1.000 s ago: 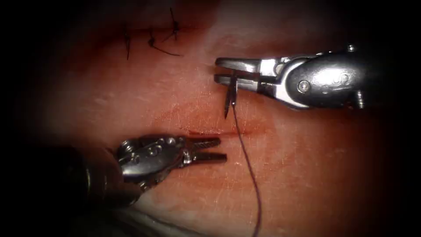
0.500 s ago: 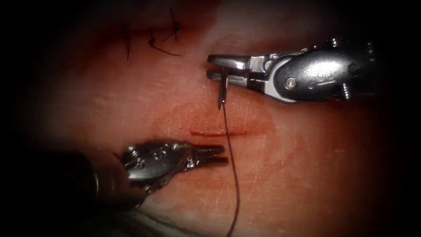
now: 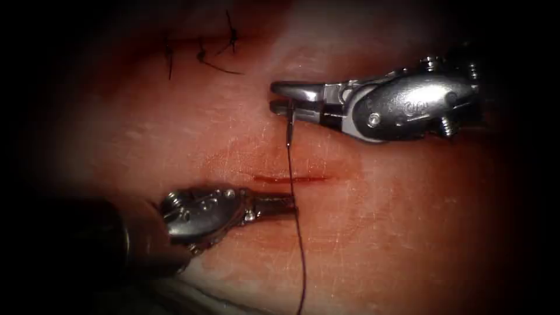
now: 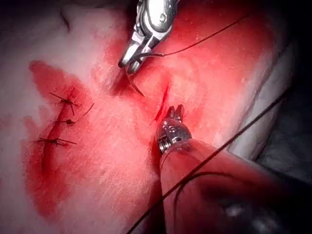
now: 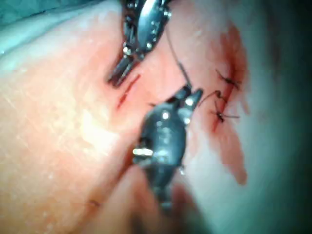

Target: Wound Closure

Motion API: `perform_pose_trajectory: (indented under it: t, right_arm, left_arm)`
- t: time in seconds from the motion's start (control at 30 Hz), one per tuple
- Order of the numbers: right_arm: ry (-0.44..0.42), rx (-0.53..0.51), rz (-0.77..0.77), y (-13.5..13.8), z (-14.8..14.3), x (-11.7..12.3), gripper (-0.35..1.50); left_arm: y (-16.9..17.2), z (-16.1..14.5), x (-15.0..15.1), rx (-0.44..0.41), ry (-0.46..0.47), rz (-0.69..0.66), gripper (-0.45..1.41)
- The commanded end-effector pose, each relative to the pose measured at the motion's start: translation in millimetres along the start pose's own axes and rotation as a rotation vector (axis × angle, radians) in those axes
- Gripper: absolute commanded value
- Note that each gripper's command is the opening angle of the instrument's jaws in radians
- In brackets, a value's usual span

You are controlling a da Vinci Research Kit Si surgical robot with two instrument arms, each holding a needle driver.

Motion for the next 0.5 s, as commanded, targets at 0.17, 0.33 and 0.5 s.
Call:
perform_pose_trajectory:
  t: [0.17,0.33,0.5]
  right_arm:
    - [-0.019,-0.002,-0.121,-0.9,0.6,-0.9,-0.35]
    - [-0.015,0.001,-0.173,-1.4,0.5,-1.0,-0.35]
    - [-0.012,0.007,-0.223,-2.8,0.6,-1.6,-0.35]
  left_arm:
    - [0.1,0.5,-0.5,-0.001,0.000,-0.003,0.05]
    - [0.1,0.5,-0.5,-0.002,0.000,-0.003,0.04]
    - [0.1,0.3,-0.4,-0.002,0.000,-0.003,0.02]
